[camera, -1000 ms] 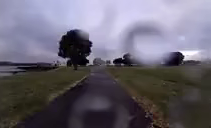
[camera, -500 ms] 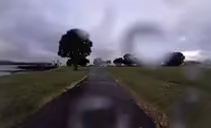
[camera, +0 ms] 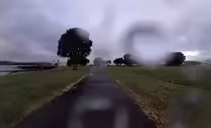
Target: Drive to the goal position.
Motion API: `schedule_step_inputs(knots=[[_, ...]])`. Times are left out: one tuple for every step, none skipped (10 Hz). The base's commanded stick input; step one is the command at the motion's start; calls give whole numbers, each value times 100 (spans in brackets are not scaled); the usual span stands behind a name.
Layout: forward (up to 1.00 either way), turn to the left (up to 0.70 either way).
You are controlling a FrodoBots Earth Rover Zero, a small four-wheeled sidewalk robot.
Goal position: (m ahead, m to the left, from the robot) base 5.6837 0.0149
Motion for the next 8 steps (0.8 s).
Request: schedule_step_inputs(knots=[[70,14],[70,14],[70,14],[70,14],[70,8],[70,2],[70,0],[70,0]])
